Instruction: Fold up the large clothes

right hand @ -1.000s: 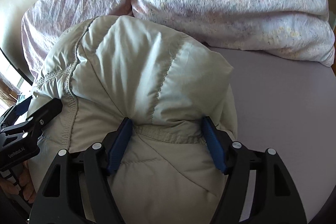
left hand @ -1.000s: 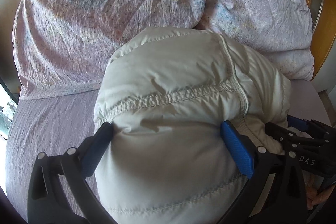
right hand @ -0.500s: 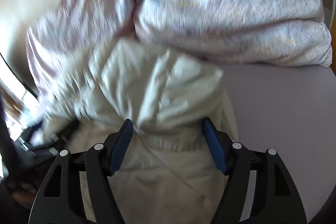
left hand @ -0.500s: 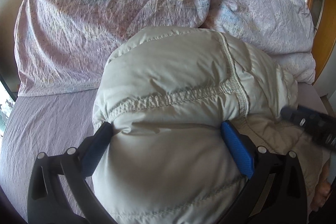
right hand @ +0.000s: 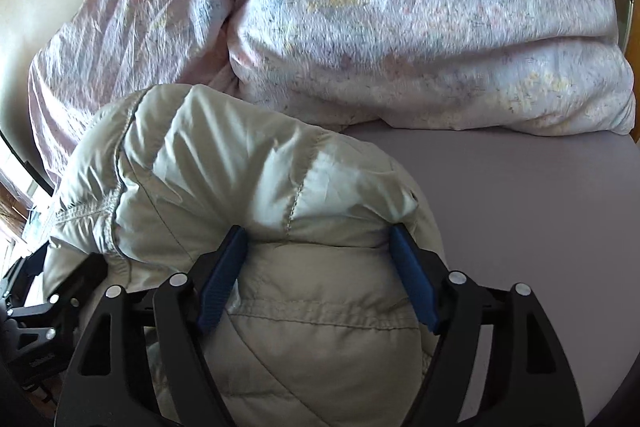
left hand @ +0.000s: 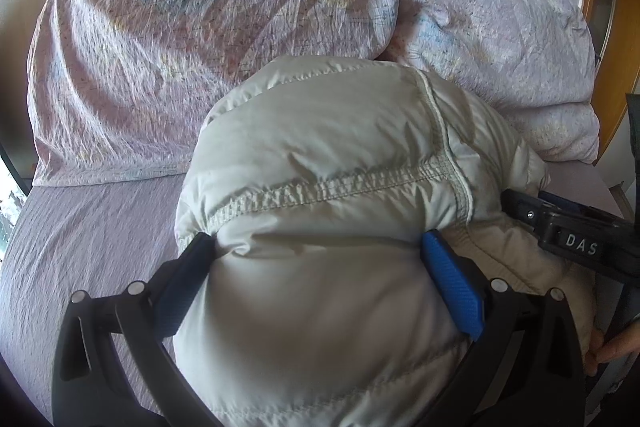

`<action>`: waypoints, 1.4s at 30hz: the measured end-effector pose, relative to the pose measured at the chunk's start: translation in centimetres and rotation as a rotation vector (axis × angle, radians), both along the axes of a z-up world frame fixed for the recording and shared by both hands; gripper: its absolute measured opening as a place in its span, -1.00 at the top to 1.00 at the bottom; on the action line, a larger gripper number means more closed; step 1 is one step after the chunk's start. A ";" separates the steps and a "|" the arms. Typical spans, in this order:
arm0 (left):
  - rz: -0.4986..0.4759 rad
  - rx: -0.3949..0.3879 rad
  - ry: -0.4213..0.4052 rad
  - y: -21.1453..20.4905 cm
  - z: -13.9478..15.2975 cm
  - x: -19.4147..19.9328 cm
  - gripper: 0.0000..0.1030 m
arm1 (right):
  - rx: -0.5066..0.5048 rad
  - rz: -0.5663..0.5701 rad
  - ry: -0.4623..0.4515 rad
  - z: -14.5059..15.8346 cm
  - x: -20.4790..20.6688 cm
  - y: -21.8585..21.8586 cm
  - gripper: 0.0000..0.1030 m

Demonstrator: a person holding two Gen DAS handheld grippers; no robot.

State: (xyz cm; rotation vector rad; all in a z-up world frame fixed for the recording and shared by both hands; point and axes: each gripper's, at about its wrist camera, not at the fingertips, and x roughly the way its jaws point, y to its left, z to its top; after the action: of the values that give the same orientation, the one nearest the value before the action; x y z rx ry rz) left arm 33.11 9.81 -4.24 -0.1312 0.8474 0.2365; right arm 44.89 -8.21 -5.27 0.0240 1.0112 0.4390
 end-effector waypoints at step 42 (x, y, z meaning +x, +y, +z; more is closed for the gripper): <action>0.000 -0.035 0.058 -0.8 6.6 -13.4 -0.97 | -0.074 0.112 0.102 7.5 -12.1 -4.5 -0.97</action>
State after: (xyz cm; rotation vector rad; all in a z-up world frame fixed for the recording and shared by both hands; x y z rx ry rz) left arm 19.70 9.05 2.32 -0.1583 0.9091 0.2265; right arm 32.81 -12.66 2.23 -0.0776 1.1324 0.5061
